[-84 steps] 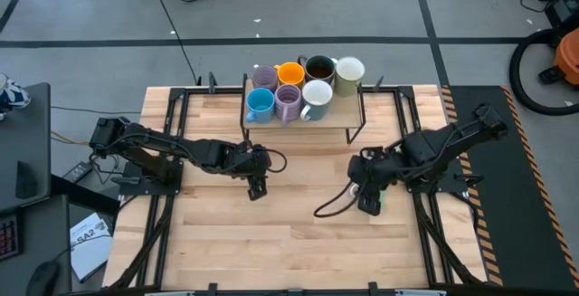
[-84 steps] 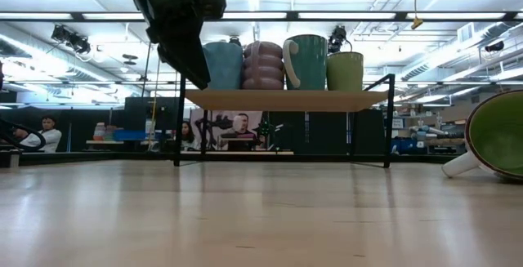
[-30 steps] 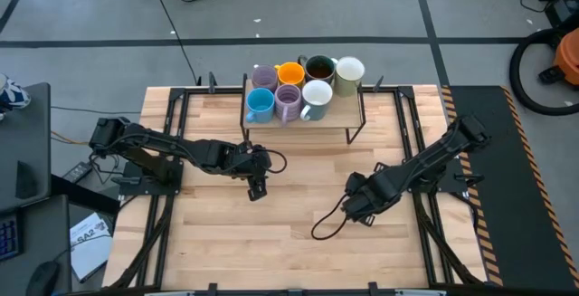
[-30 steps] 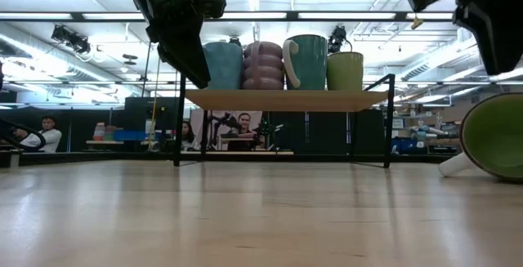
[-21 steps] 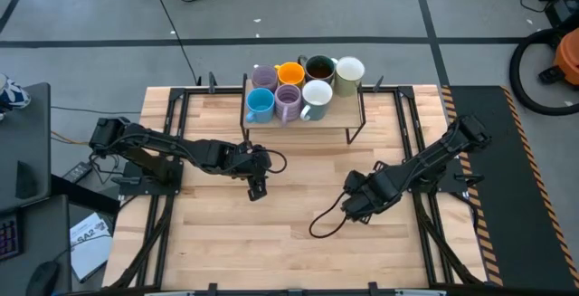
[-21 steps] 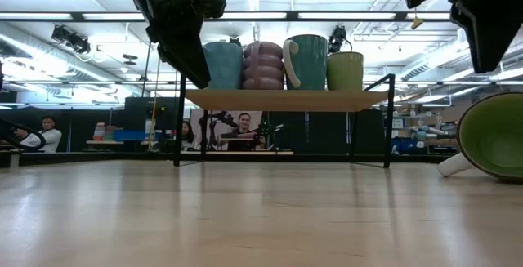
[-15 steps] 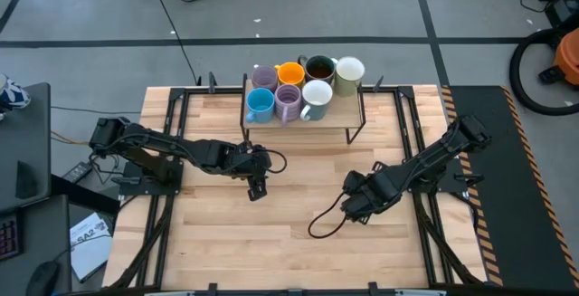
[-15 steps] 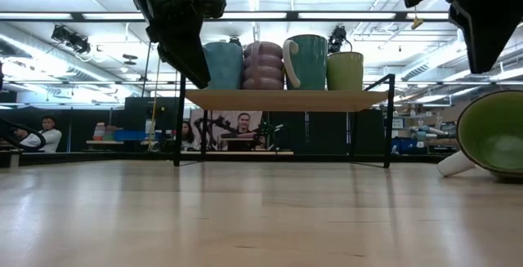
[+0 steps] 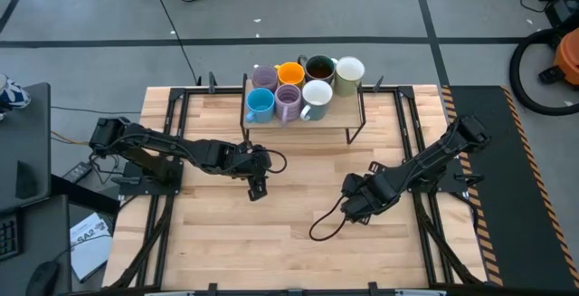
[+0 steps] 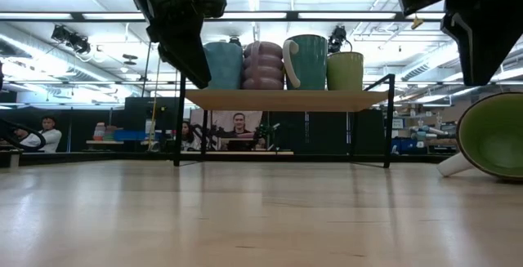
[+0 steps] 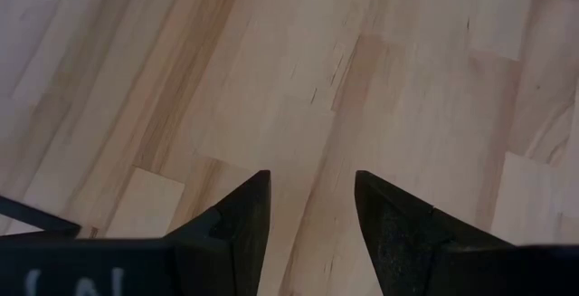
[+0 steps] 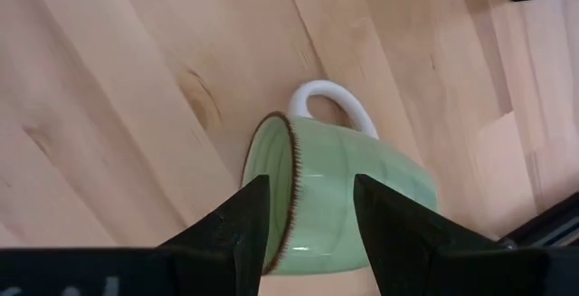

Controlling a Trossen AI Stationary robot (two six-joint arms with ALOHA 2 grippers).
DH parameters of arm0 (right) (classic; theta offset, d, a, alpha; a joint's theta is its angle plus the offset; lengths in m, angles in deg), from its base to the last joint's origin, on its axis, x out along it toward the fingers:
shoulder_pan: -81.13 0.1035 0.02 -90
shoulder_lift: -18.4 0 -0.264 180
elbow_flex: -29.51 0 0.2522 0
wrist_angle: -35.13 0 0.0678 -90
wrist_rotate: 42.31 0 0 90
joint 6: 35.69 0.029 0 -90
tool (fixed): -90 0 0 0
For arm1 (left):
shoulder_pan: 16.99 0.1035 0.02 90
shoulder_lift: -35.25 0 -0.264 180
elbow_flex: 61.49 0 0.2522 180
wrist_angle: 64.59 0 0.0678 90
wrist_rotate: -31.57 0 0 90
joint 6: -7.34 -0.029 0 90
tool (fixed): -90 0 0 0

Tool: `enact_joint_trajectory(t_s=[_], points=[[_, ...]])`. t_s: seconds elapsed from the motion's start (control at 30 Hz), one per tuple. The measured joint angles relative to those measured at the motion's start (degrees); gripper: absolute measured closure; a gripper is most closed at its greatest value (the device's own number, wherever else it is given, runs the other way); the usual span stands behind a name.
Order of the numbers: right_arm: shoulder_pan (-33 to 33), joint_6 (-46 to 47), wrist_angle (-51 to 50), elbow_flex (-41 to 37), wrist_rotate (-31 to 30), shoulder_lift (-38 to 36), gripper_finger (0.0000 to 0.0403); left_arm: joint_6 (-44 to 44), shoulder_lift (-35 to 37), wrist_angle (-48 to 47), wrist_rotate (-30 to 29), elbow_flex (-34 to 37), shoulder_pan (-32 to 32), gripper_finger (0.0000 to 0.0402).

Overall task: Place coffee mugs
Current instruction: Put the light green mug on the shelf

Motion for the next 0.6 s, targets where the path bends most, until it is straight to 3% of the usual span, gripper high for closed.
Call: enact_joint_trajectory(t_s=[0.6], points=[[0.48, -1.28, 0.41, 0.00, -1.38, 0.00, 0.0235, 0.07, 0.00, -0.04, 0.00, 0.00, 0.00, 0.0232]])
